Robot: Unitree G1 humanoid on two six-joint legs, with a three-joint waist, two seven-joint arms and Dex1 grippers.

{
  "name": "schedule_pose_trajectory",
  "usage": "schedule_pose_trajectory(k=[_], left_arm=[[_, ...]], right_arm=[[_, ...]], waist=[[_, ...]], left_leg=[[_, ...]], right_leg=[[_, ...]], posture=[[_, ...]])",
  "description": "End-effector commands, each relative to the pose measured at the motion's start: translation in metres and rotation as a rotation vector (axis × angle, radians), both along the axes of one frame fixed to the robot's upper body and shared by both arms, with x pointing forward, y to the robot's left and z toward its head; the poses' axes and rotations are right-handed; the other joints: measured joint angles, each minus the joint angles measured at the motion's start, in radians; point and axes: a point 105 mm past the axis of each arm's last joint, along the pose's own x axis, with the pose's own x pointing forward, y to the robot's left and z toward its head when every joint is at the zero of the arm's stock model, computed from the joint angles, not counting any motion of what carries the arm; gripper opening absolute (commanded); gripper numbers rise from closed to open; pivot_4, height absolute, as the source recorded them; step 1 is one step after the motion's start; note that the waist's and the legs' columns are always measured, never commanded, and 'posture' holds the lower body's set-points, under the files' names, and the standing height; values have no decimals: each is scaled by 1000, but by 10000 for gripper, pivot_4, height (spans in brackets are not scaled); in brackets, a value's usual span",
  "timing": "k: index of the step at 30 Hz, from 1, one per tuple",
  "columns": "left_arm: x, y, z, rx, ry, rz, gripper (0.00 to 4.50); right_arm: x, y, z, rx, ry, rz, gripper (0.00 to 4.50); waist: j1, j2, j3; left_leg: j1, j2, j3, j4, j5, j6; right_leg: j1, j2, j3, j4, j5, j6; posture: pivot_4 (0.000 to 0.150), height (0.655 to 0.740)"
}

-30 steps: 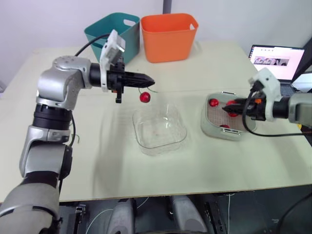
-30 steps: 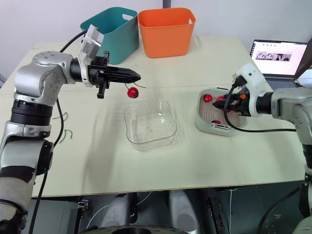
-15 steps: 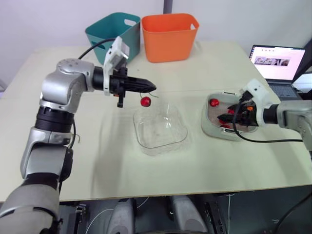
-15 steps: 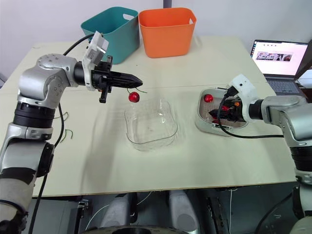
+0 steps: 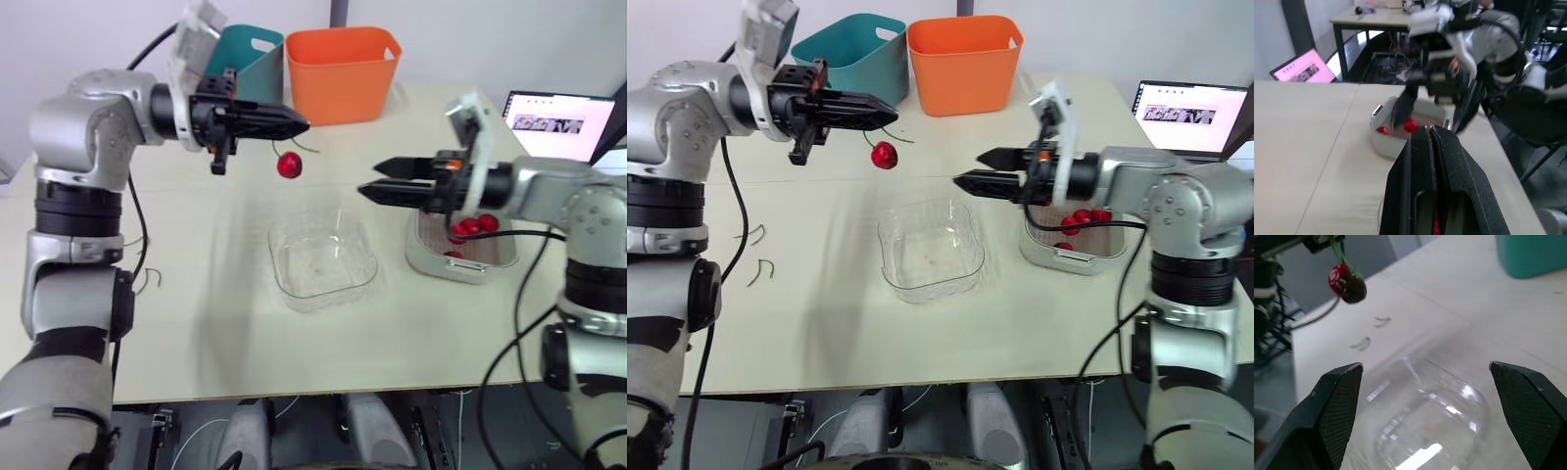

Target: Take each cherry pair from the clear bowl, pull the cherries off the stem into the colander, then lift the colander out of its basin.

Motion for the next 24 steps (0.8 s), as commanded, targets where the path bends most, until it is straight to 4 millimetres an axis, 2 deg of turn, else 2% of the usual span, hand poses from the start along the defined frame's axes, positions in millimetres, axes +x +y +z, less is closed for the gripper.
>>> schedule_pose_trajectory(k=[1, 5, 12, 17, 24], left_arm=[[-10, -2, 13, -12, -45, -32, 0], [-10, -6, 8, 1, -41, -36, 0], [-7, -10, 2, -4, -31, -27, 0], [-8, -14, 0, -19, -21, -40, 0], [-7, -19, -1, -33, -18, -44, 0]], right_arm=[[-6, 19, 21, 71, -45, 56, 44577], [-7, 39, 24, 122, -4, 109, 44577], [-13, 62, 24, 149, 26, 164, 44577], [-11, 73, 21, 159, 41, 166, 44577], [-8, 79, 15, 156, 59, 157, 44577]], waist=[[1, 0, 0], [0, 0, 0], [-1, 0, 0], [-2, 0, 0], [-1, 0, 0]], left_leg=[[0, 0, 0, 0, 0, 0], [0, 0, 0, 0, 0, 0], [0, 0, 0, 0, 0, 0], [0, 0, 0, 0, 0, 0], [0, 0, -1, 0, 0, 0]], right_leg=[[0, 0, 0, 0, 0, 0], [0, 0, 0, 0, 2, -3], [0, 0, 0, 0, 2, -3], [0, 0, -1, 1, 2, -3], [0, 0, -1, 1, 2, -3]], posture=[[1500, 7400], [1500, 7400], [1500, 7400], [1500, 7400], [1500, 7400]])
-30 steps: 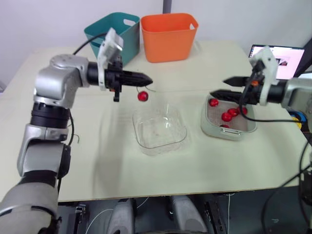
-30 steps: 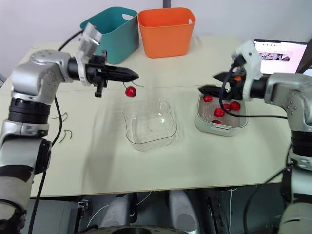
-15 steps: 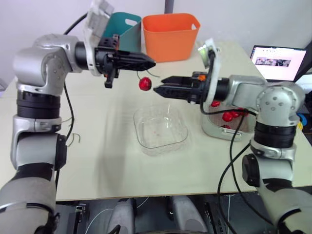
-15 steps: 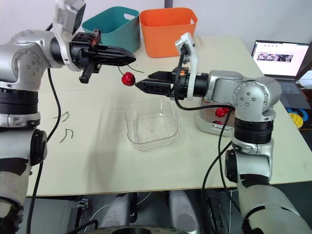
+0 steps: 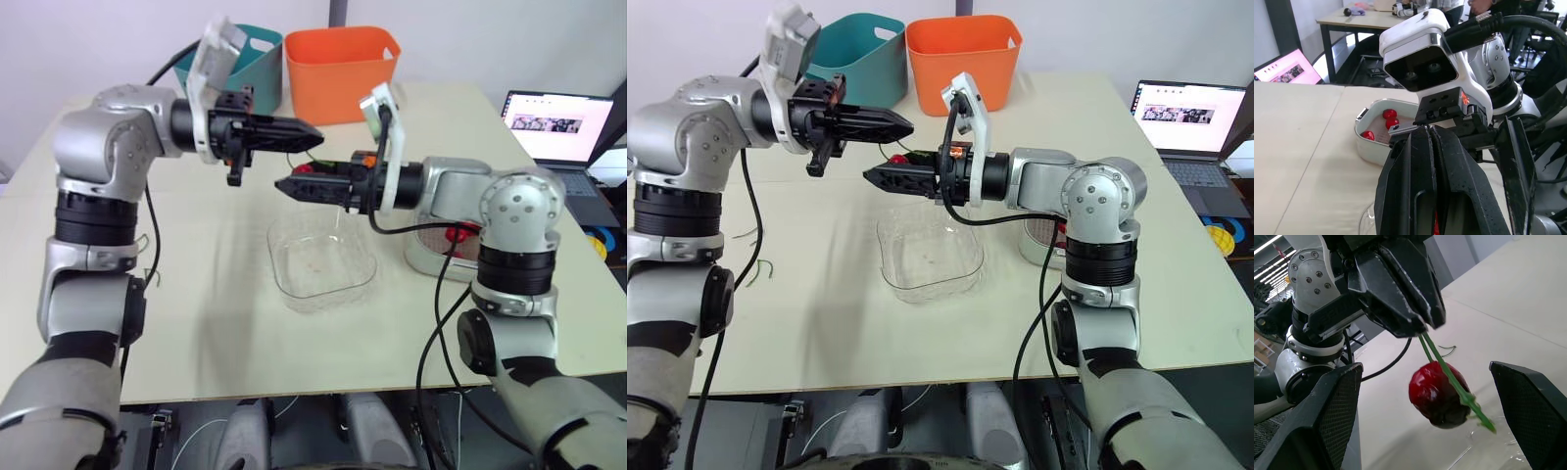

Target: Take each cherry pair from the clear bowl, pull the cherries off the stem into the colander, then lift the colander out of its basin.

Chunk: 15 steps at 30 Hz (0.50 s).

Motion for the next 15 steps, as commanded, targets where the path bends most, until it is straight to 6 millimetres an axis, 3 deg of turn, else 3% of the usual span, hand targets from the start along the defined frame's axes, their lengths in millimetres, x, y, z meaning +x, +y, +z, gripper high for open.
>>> schedule_pose_trajectory(k=[1, 3, 11, 15], left_arm=[[-6, -2, 13, -23, -55, -19, 0], [-6, -2, 12, -20, -55, -19, 0], [-4, -1, 13, -21, -60, -10, 0], [-1, 2, 19, -29, -81, 10, 0]], right_arm=[[-2, 3, 11, 27, -47, 3, 42678], [-1, 3, 11, 31, -46, -5, 38418], [-2, 2, 11, 28, -46, 0, 10803], [-6, 1, 5, -9, -57, 5, 9488]], waist=[[-1, 0, 0], [-1, 0, 0], [-1, 0, 0], [0, 0, 0]], left_leg=[[0, 0, 0, 0, 0, 0], [0, 0, 0, 0, 0, 0], [0, 0, 0, 0, 0, 0], [0, 0, 0, 0, 0, 0]], right_leg=[[0, 0, 0, 0, 0, 0], [0, 0, 0, 0, 0, 0], [0, 0, 0, 0, 0, 0], [0, 0, 0, 0, 0, 0]], posture=[[1500, 7400], [1500, 7400], [1500, 7400], [1500, 7400]])
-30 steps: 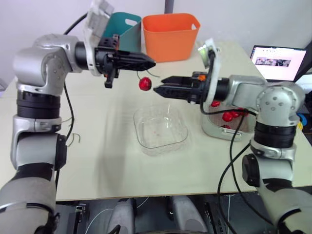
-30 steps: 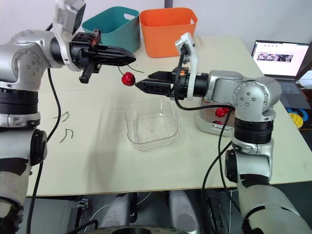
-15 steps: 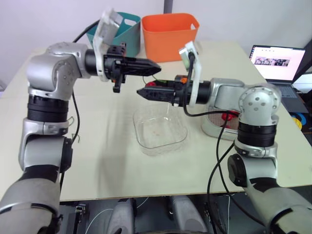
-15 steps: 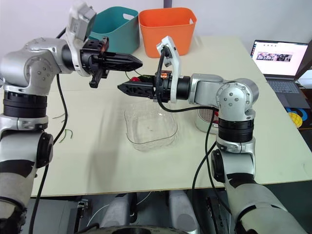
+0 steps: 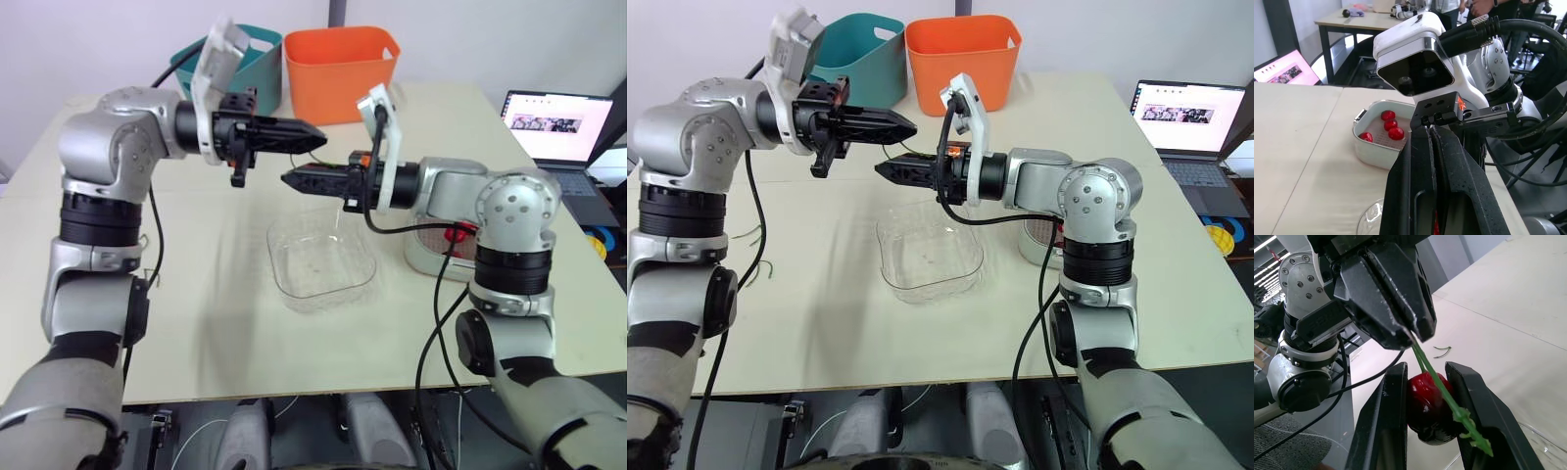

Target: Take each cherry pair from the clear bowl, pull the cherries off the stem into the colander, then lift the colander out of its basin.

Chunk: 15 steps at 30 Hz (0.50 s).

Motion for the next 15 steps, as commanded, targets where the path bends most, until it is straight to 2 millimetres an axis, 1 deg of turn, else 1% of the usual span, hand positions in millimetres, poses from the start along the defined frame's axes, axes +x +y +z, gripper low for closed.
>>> schedule_pose_trajectory(k=[1, 6, 10, 15], left_arm=[[-2, 4, 21, -27, -83, 13, 0], [1, 8, 28, -43, -95, 30, 0], [2, 8, 30, -59, -90, 37, 0], [2, 7, 31, -67, -88, 34, 0]], right_arm=[[-9, 1, 4, -16, -55, 25, 9488], [-13, -1, -8, -59, -42, 27, 9488], [-14, -7, -13, -60, -13, 18, 9488], [-18, -8, -19, -80, -7, 21, 9488]], waist=[[0, 0, 0], [0, 0, 0], [0, 0, 0], [0, 0, 0]], left_leg=[[0, 0, 0, 0, 0, 0], [0, 0, 0, 0, 0, 0], [0, 0, 0, 0, 0, 0], [0, 0, 0, 0, 0, 0]], right_leg=[[0, 0, 0, 0, 0, 0], [0, 0, 0, 0, 0, 0], [0, 0, 0, 0, 0, 0], [0, 0, 0, 0, 0, 0]], posture=[[1500, 7400], [1500, 7400], [1500, 7400], [1500, 7400]])
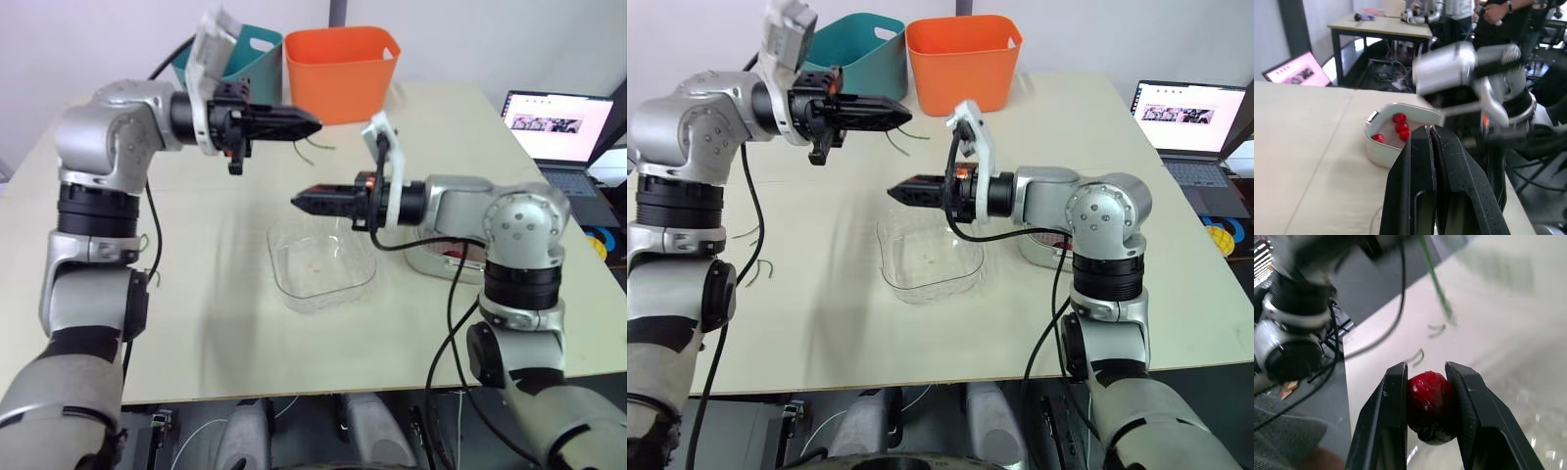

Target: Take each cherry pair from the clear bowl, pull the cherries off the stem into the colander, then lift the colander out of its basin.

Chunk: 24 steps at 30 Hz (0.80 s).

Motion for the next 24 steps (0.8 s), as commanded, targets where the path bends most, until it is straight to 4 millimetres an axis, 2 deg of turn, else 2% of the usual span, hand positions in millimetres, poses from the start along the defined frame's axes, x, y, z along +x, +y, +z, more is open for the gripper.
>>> schedule_pose_trajectory(k=[1, 4, 8, 12, 15, 17, 19, 21, 24], left_arm=[[-6, 1, 21, -36, -71, -8, 0], [-4, 2, 21, -28, -78, -1, 0], [1, 4, 0, 58, -94, 25, 0], [7, 7, -8, 53, -80, 61, 0], [16, 13, -30, 109, -71, 113, 0], [21, 14, -40, 137, -75, 138, 0], [22, 14, -46, 158, -83, 145, 0], [23, 14, -54, 190, -94, 145, 0], [24, 14, -58, 196, -92, 139, 0]], right_arm=[[-10, 1, 11, 1, -60, 28, 9488], [-10, -1, 9, -5, -58, 18, 9488], [-7, -21, 21, 2, -100, -44, 9488], [-2, -54, 35, -31, -159, -156, 9488], [7, -105, 37, -156, -201, -339, 9488], [12, -135, 31, -260, -200, -443, 9488], [17, -156, 19, -358, -182, -519, 9488], [17, -170, 7, -448, -169, -555, 9488], [18, -180, -5, -518, -152, -567, 9488]], waist=[[0, 0, 0], [0, 0, 0], [1, 0, 0], [4, 0, 0], [6, 0, 0], [8, 0, 0], [7, 0, 0], [1, 0, 0], [-2, 0, 0]], left_leg=[[0, 0, 0, 0, 0, 0], [0, 0, 0, 0, 0, 0], [0, 0, 0, 0, 0, 0], [0, 0, 0, 0, 0, 0], [0, 0, 0, 0, 0, 0], [0, 0, 0, 0, 0, 0], [0, 0, 1, 0, 0, 0], [0, 0, 1, 0, 0, 0], [1, 0, 2, 0, 0, 0]], right_leg=[[0, 0, 0, 0, 0, 0], [0, 0, 0, 0, 0, 0], [0, 0, 0, 0, 0, 0], [0, 0, 0, 0, 0, 0], [0, 0, 0, -1, 0, 0], [0, -1, 0, -2, -1, 1], [0, -1, 0, -2, -3, 3], [0, 0, 1, -2, -3, 2], [0, 0, 2, -1, -3, 2]], posture=[[1500, 7400], [1500, 7400], [1500, 7400], [1500, 7400], [1500, 7400], [1500, 7400], [1500, 7400], [1500, 7400], [1500, 7400]])
